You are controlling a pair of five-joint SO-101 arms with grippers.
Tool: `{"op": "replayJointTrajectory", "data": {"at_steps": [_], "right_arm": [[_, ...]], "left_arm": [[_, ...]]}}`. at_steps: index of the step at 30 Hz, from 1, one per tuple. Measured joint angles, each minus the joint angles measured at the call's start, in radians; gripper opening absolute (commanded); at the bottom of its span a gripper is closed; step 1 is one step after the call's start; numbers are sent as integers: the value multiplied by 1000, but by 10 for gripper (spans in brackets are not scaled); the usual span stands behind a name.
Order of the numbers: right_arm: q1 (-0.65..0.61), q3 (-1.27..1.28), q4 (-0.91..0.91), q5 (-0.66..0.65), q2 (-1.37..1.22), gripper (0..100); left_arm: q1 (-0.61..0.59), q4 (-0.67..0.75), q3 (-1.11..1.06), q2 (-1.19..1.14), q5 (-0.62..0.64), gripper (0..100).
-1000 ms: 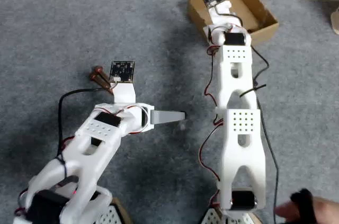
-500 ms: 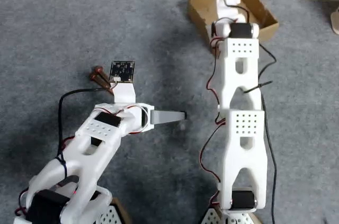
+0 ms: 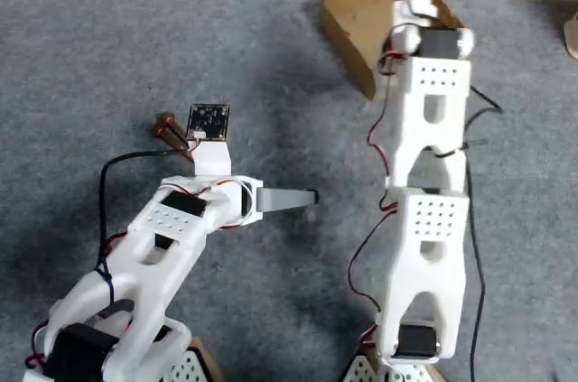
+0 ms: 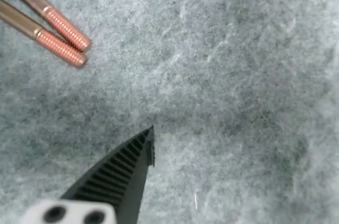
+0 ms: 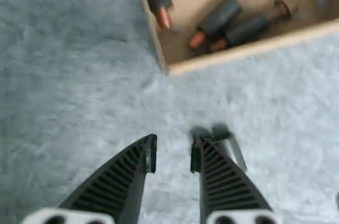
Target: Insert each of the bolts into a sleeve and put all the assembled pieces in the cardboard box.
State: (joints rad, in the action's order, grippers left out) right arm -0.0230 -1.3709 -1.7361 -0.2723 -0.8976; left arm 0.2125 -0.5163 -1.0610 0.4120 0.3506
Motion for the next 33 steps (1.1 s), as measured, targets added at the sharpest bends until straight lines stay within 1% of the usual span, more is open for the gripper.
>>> {"op": "replayJointTrajectory", "data": {"at_steps": [2,6,10,14,17,20,24,29,33], "right_arm": [[32,2,-8,0,6,88],[87,92,-11,-25,15,88],[104,178,-11,-126,15,88],[100,196,-11,-213,15,88],[104,196,-11,-249,15,88],[103,224,-11,-253,17,88],[103,334,-11,-215,37,88],[103,466,-6,-201,104,88],[101,483,38,-201,106,88]], "left_arm": [[0,0,0,0,0,641],[0,0,0,0,0,641],[0,0,0,0,0,641],[0,0,0,0,0,641],[0,0,0,0,0,641],[0,0,0,0,0,641],[0,0,0,0,0,641],[0,0,0,0,0,641],[0,0,0,0,0,641]]}}
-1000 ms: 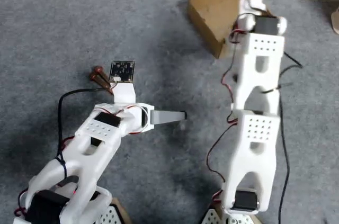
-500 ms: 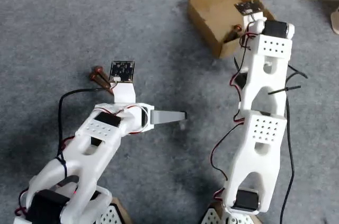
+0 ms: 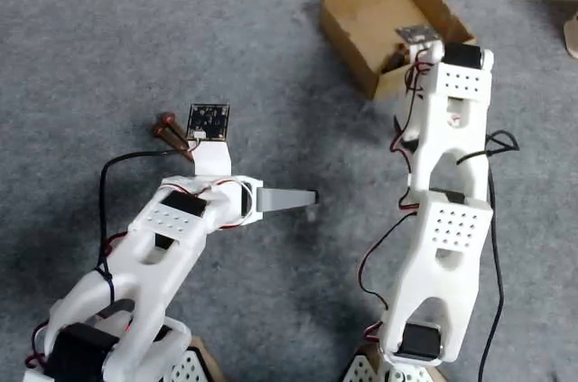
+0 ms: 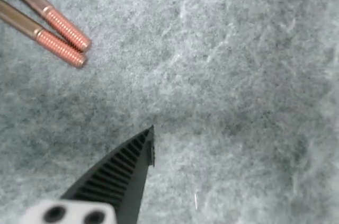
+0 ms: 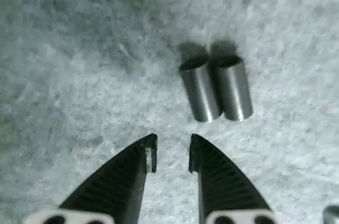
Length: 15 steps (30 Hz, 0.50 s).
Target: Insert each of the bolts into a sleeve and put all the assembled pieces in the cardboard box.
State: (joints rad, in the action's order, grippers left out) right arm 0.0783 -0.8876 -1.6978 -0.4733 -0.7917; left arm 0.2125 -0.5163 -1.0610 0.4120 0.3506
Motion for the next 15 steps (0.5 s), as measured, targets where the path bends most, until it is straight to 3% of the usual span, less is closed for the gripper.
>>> {"op": "replayJointTrajectory", "data": {"at_steps": [15], "right_arm": [[0,3,3,43,0,88]], "left_arm": [[0,0,0,0,-48,641]]}}
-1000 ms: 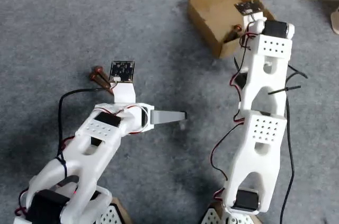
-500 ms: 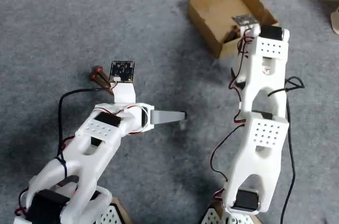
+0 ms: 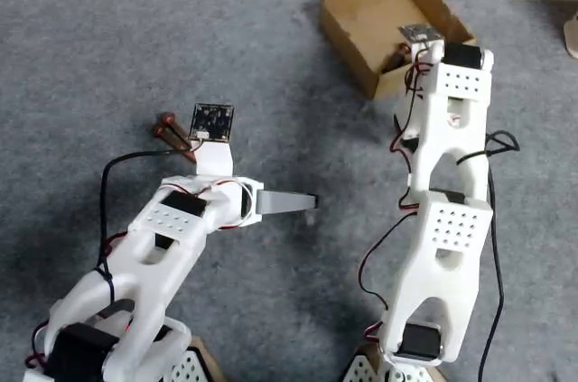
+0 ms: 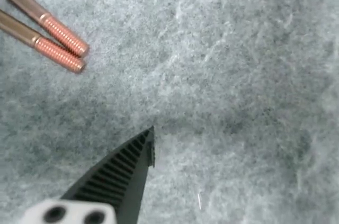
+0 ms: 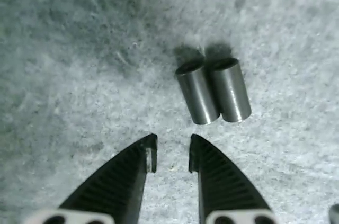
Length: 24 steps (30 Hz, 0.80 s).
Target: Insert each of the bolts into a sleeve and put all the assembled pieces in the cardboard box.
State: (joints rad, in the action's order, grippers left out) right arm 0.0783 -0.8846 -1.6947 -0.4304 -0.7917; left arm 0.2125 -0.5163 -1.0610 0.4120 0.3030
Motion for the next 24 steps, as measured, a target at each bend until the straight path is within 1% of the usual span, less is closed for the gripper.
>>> {"op": "replayJointTrajectory", "data": {"at_steps": [7,12,17,21,24], "right_arm": [[0,0,-46,43,2,88],[40,2,-51,51,120,88],[37,9,-44,57,175,88],[37,101,-32,57,180,88],[40,213,28,61,242,88]], "left_arm": [[0,0,0,0,0,641],[0,0,0,0,-9,641],[0,0,0,0,-11,641],[-2,0,0,0,-11,641],[0,0,0,0,-11,641]]}}
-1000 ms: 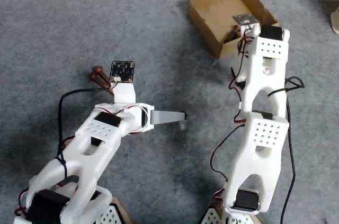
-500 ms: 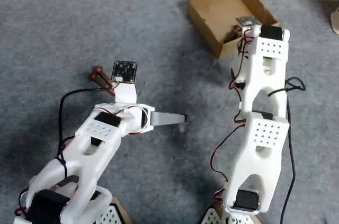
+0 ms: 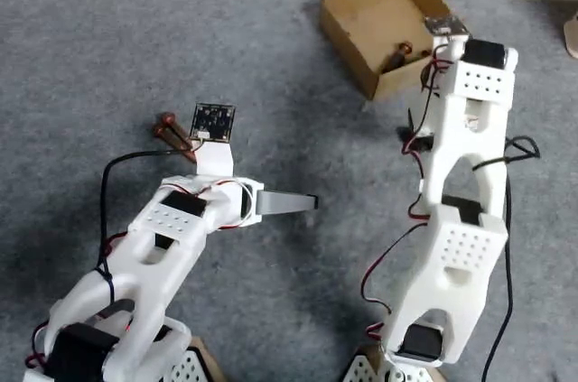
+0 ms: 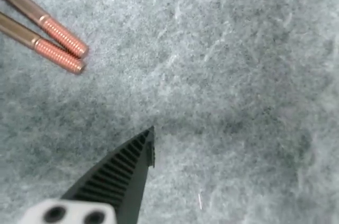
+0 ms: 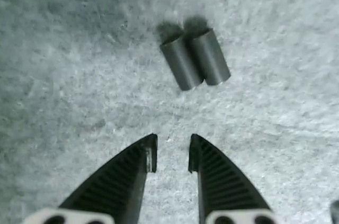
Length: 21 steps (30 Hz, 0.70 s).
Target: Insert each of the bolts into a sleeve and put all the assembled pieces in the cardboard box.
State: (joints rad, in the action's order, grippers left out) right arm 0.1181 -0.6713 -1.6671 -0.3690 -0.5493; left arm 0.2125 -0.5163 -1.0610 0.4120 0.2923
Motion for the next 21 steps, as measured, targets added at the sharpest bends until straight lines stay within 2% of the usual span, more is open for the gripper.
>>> {"op": "replayJointTrajectory", "data": {"at_steps": [4,10,13,21], "right_arm": [[-2,216,98,3,178,88],[-5,600,417,3,371,88],[2,620,470,-31,344,88],[-3,551,489,-252,157,88]], "left_arm": [[0,0,0,0,0,641],[0,0,0,0,0,641],[0,0,0,0,0,641],[0,0,0,0,0,641]]}}
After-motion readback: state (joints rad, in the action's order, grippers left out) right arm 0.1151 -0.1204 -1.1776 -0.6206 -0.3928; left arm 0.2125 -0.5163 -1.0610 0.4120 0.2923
